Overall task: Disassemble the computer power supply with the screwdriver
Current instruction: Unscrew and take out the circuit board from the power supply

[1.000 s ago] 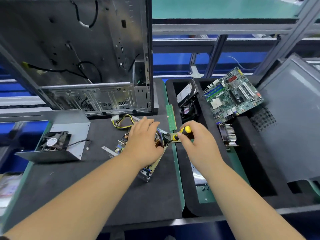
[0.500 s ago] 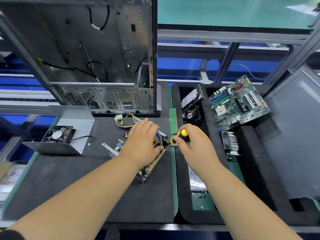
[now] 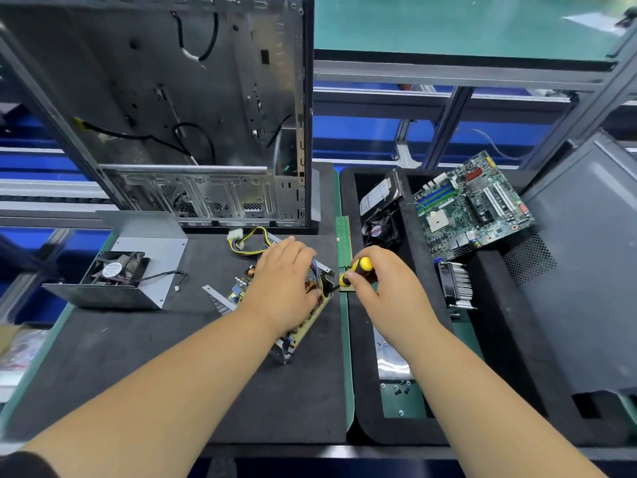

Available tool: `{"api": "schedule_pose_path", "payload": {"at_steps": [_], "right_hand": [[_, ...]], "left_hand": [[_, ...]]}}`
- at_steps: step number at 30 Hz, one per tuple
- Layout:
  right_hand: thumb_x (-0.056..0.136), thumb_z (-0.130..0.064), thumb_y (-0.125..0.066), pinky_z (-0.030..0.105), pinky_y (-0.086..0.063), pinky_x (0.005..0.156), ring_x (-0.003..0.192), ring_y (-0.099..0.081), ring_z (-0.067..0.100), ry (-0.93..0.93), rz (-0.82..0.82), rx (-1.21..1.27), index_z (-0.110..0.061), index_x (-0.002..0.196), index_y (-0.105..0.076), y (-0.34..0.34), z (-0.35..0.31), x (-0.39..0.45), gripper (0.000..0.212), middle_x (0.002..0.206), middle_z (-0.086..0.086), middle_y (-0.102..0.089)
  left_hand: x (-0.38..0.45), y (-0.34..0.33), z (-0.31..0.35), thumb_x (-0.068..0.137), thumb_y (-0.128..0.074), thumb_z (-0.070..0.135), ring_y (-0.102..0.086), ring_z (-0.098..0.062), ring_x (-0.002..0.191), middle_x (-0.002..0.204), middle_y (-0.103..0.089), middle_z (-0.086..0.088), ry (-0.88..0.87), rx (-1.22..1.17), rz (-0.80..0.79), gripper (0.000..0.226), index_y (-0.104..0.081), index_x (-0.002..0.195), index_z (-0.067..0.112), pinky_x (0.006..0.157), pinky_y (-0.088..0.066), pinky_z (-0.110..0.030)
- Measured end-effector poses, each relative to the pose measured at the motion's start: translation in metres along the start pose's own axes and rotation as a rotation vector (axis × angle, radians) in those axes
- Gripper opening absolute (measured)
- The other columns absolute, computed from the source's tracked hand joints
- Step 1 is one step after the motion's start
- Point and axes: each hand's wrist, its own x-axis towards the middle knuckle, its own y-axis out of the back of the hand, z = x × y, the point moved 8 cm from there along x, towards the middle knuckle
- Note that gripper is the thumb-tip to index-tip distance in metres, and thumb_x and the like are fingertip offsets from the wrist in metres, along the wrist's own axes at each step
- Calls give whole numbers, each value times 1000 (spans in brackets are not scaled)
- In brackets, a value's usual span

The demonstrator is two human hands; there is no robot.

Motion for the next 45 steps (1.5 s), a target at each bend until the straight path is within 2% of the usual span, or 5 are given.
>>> {"api": "schedule_pose_path", "payload": {"at_steps": [9,16,31,38,45], "right_hand": [[93,-18,-61,36,-46,77,91,-51,17,72,-259,-166,-22,99,-55,-3,-21,12,9,99,-6,-54],[102,-46,-43,35,-32,58,74,-54,27,-54,-146,-440,-18,94,-42,-2,-14,19,29,77,0,-55],[95,-19,-59,34,-36,65,86,-52,26,38,-285,-251,-18,94,-46,-11,-25,28,12,89,-1,-53],[102,-32,-50,35,-24,47,56,-43,23,-9,-298,-500,-14,93,-27,-14,-27,33,30,67,1,-44],[94,-7,-56,35,-42,74,91,-49,27,46,-483,-381,-18,91,-45,-17,-34,31,16,100,7,-53]], "left_hand": [[1,0,-1,83,-68,43,-24,-22,145,135,-47,4,-5,5,16,61,-46,135,21,120,-13,-35],[1,-1,-1,83,-67,44,-24,-22,144,136,-45,3,-4,5,14,62,-45,135,20,120,-11,-35],[2,-1,-2,80,-69,43,-30,-23,140,131,-49,2,-6,5,29,60,-50,131,19,119,-16,-36],[1,0,-1,79,-70,41,-31,-24,140,129,-50,2,-8,6,35,57,-51,128,18,116,-16,-34],[1,0,-1,79,-70,41,-31,-24,140,131,-49,2,-3,9,25,59,-50,130,18,117,-16,-34]]}}
